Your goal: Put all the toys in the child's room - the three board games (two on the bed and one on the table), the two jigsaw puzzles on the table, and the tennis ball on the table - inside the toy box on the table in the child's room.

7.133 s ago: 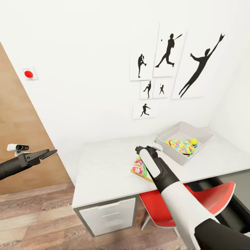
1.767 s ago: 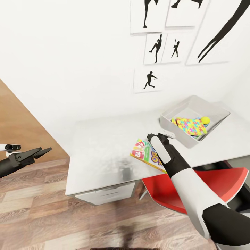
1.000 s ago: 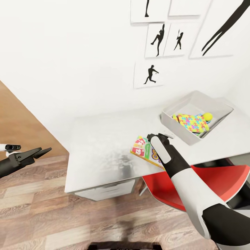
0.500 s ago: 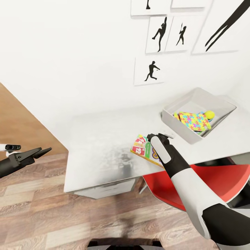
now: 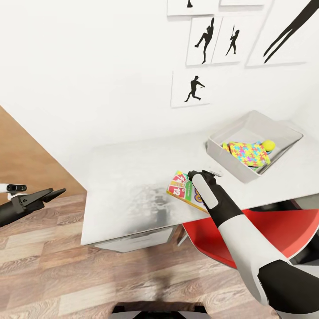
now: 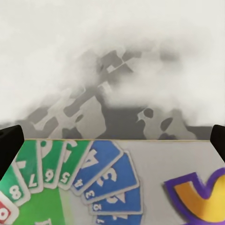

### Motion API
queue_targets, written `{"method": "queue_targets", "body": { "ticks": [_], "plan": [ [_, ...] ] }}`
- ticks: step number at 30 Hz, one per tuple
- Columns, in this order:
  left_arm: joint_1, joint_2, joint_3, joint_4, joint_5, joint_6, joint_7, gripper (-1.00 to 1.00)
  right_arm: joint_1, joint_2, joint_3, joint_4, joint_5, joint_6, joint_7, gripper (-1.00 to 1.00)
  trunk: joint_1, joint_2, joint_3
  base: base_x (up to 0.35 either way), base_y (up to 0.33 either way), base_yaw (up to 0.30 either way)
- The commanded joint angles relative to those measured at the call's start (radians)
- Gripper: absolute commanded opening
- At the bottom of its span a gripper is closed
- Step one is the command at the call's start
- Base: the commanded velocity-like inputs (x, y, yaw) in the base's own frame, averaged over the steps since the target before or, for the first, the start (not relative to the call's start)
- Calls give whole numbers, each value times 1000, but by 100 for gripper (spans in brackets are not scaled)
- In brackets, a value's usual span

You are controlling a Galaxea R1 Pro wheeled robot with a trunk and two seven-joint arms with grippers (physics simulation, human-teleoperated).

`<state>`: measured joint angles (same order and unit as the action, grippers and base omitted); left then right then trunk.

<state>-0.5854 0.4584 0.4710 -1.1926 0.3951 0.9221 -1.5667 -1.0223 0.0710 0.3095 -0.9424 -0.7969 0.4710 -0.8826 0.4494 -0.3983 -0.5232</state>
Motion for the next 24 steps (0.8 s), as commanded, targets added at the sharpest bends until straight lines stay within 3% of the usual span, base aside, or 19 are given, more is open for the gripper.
{"method": "queue_targets", "body": {
  "ticks": [1,24],
  "plan": [
    [-1,0,0,0,-1,11,-4,100,-1,0,2,-1,-5,5,-7,100,1,-2,-2,0,0,0],
    [-1,0,0,0,-1,11,-4,100,-1,-1,2,-1,-5,5,-6,100,1,-2,-15,0,0,0]
  ]
}}
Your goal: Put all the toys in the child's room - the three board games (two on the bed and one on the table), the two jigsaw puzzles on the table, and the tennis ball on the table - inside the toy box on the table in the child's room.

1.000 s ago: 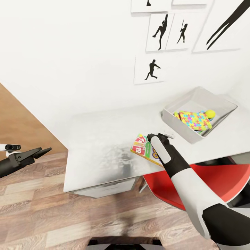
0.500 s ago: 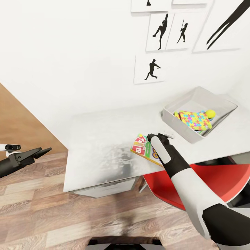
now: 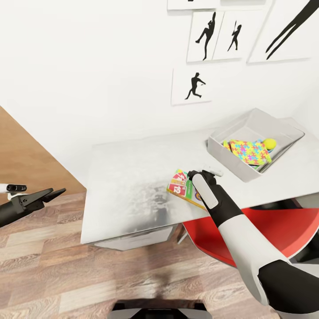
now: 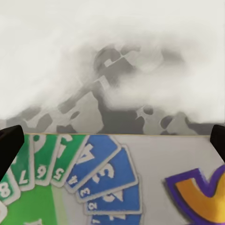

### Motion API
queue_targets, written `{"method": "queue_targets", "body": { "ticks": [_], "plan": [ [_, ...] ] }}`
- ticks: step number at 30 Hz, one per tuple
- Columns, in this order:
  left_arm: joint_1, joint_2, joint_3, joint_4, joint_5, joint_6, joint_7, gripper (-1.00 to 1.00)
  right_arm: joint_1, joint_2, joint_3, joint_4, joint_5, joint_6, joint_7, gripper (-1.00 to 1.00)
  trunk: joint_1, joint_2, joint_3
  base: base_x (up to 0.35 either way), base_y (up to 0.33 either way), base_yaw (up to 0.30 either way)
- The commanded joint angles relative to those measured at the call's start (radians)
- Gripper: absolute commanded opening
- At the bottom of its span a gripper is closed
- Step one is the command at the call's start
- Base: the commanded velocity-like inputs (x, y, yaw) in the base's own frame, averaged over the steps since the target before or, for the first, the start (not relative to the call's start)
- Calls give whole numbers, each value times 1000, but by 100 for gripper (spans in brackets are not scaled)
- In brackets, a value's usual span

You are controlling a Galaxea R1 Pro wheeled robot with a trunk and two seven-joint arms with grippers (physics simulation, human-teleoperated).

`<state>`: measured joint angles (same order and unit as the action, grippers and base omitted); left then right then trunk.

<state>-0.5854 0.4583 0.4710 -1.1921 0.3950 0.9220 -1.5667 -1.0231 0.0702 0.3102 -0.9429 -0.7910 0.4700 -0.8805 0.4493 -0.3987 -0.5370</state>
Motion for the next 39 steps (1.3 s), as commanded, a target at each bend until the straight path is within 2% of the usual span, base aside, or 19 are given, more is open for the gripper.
{"method": "queue_targets", "body": {
  "ticks": [1,13,31,39],
  "plan": [
    [-1,0,0,0,-1,11,-4,100,0,0,1,0,-11,6,-8,100,1,-1,-3,0,0,0],
    [-1,0,0,0,-1,11,-4,100,-1,0,1,-2,-11,6,-8,100,1,-1,-15,0,0,0],
    [-1,0,0,0,-1,11,-4,100,0,0,1,-2,-10,7,-8,100,1,-1,-16,-13,1,0],
    [-1,0,0,0,-1,11,-4,100,-1,1,1,-2,-10,8,-8,100,1,-1,-16,-25,161,0]
  ]
}}
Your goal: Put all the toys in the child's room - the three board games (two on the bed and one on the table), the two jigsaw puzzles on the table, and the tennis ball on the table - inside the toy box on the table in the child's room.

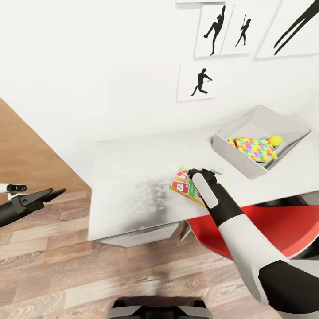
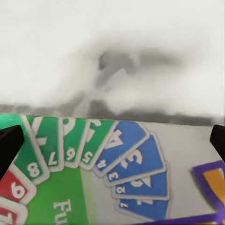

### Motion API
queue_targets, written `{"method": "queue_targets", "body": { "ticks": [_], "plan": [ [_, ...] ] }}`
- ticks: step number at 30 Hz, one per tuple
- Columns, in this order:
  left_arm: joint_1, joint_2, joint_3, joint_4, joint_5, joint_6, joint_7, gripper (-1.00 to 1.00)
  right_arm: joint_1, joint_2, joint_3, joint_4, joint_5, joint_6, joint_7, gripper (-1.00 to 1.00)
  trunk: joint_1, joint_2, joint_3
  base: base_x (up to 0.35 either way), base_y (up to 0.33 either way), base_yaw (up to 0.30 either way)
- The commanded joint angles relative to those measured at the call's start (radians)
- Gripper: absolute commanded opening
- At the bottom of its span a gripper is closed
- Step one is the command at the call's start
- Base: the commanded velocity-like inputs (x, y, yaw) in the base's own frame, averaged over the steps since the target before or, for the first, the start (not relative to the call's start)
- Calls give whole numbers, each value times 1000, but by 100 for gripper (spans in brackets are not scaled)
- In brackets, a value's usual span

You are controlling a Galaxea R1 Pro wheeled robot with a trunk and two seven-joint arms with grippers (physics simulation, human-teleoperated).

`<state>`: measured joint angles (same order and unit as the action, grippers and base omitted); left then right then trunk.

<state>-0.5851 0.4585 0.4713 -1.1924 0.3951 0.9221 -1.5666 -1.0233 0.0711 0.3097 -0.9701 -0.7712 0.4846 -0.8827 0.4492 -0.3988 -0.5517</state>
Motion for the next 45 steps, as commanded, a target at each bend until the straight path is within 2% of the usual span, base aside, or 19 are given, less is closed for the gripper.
{"method": "queue_targets", "body": {
  "ticks": [1,23,45],
  "plan": [
    [-1,0,0,0,-1,11,-4,100,0,1,2,25,-30,-6,-5,100,1,-1,-2,-16,182,0],
    [-1,0,0,0,-1,11,-4,100,0,1,2,25,-30,-6,-7,100,1,-1,-2,-9,18,0],
    [-1,0,0,0,-1,11,-4,100,-1,1,2,22,-30,-4,-7,100,1,-1,-2,0,81,0]
  ]
}}
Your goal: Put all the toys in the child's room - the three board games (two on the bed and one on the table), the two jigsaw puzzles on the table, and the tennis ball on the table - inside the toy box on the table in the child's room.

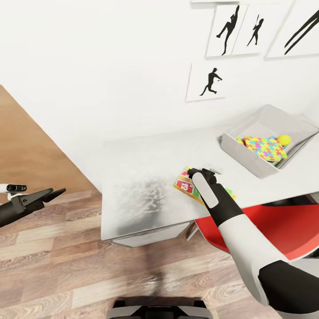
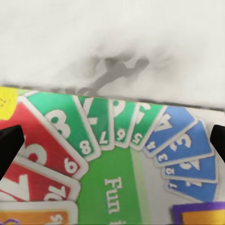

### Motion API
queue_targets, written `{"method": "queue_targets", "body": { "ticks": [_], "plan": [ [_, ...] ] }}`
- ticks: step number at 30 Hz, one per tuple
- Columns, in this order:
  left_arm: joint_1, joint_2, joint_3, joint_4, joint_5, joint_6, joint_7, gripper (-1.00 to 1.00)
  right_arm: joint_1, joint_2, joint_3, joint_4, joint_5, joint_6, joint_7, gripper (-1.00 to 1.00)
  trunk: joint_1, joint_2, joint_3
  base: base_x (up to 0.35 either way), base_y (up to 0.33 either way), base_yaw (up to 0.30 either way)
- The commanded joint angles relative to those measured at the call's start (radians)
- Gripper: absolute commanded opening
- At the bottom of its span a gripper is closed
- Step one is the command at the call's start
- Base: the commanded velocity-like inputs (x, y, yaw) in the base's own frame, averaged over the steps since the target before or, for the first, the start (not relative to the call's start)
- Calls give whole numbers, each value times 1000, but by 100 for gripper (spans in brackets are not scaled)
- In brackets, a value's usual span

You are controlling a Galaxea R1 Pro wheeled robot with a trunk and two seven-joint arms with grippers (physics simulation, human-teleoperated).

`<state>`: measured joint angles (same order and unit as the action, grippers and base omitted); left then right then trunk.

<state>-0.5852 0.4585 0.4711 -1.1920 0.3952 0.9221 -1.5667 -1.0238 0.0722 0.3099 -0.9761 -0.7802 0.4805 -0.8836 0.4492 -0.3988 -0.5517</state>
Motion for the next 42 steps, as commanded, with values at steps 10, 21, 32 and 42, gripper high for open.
{"method": "queue_targets", "body": {
  "ticks": [10,21,32,42],
  "plan": [
    [-1,0,0,0,-1,11,-4,100,0,0,1,29,-22,1,-5,100,1,-1,-2,-38,0,0],
    [-1,0,0,0,-1,11,-4,100,0,1,1,30,-23,2,-5,100,1,-1,-2,-7,-125,0],
    [-1,0,0,0,-1,11,-4,100,-1,1,1,31,-24,11,-3,100,1,-1,-2,-66,-127,0],
    [-1,0,0,0,-1,11,-4,100,-1,1,1,31,-24,12,-2,100,1,-1,-2,-51,-33,0]
  ]
}}
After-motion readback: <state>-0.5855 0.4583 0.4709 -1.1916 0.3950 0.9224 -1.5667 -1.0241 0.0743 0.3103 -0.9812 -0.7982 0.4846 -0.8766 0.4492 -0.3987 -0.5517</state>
